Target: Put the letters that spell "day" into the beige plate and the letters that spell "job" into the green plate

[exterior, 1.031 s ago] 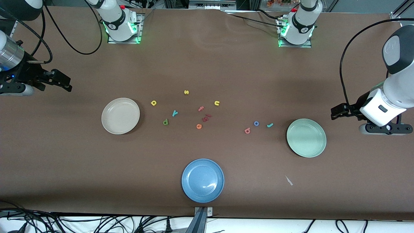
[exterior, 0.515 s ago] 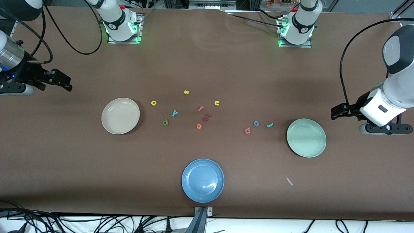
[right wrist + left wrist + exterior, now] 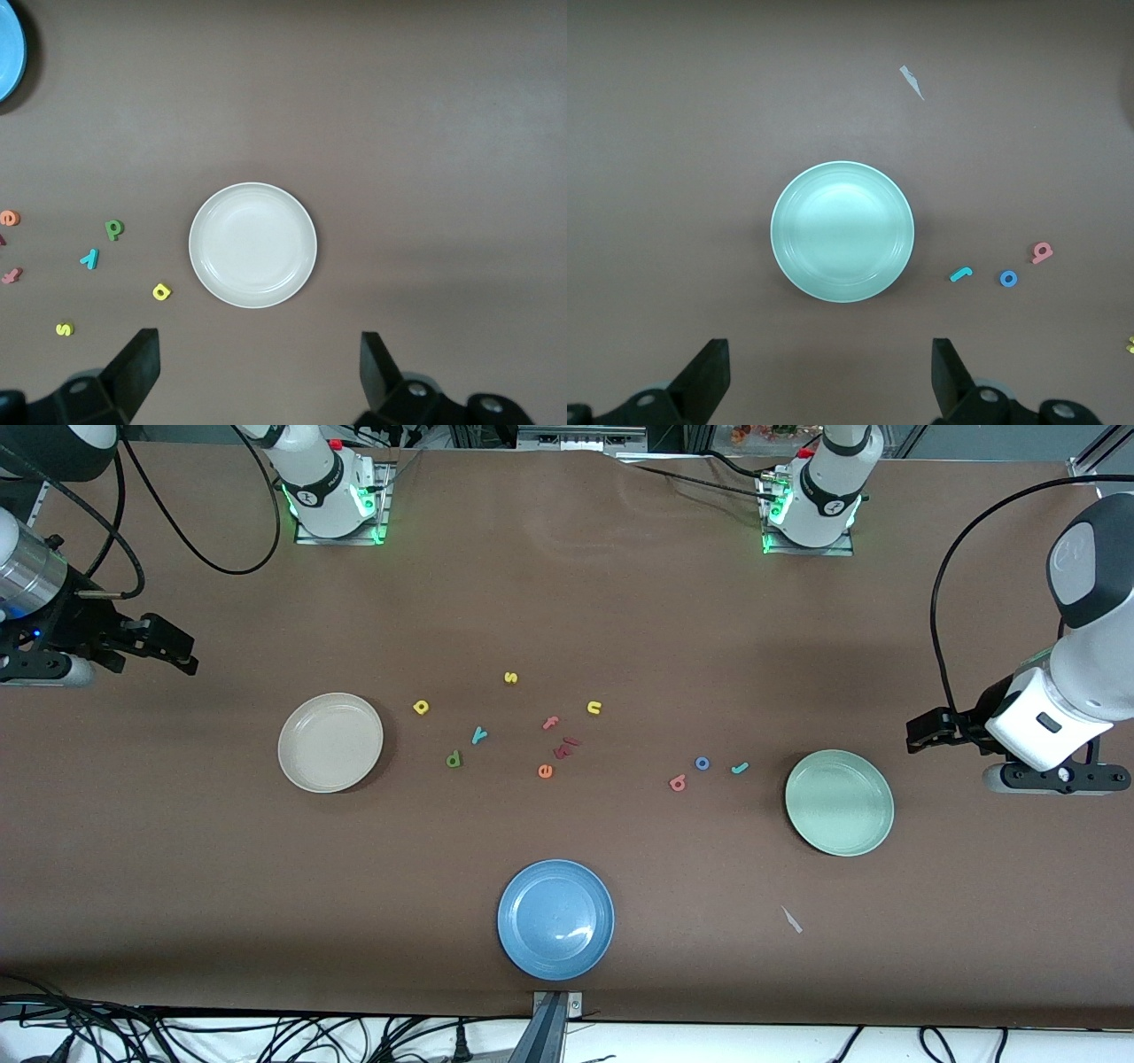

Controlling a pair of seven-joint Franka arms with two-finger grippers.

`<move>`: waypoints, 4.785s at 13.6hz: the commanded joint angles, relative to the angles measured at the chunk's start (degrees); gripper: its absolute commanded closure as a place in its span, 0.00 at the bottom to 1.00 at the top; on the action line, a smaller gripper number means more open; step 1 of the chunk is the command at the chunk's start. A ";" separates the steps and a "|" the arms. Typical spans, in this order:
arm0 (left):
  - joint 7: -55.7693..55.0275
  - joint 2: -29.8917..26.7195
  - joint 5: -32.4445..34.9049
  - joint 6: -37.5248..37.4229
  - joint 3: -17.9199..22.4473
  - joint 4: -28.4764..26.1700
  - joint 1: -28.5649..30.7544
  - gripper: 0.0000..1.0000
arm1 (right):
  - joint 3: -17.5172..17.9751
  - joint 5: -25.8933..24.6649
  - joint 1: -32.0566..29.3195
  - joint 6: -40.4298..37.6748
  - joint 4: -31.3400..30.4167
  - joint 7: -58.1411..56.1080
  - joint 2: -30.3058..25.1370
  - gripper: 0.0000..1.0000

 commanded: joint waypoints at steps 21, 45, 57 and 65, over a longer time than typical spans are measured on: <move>1.35 -0.99 -1.85 -0.08 0.04 -0.76 0.06 0.00 | 0.06 -1.01 0.25 -1.03 0.04 0.12 -0.66 0.00; 1.27 -1.08 -1.85 -0.08 0.04 -0.76 -0.38 0.00 | 0.06 -1.01 0.25 -1.12 0.04 0.12 -0.66 0.00; 1.27 -1.08 -1.77 -0.08 -0.05 -0.76 -0.47 0.00 | 0.41 -1.18 4.11 1.78 -0.41 3.37 6.80 0.00; 1.27 -1.08 -1.85 -0.08 -0.05 -0.76 -0.47 0.00 | 0.59 -0.74 18.16 20.83 -0.40 42.08 23.84 0.00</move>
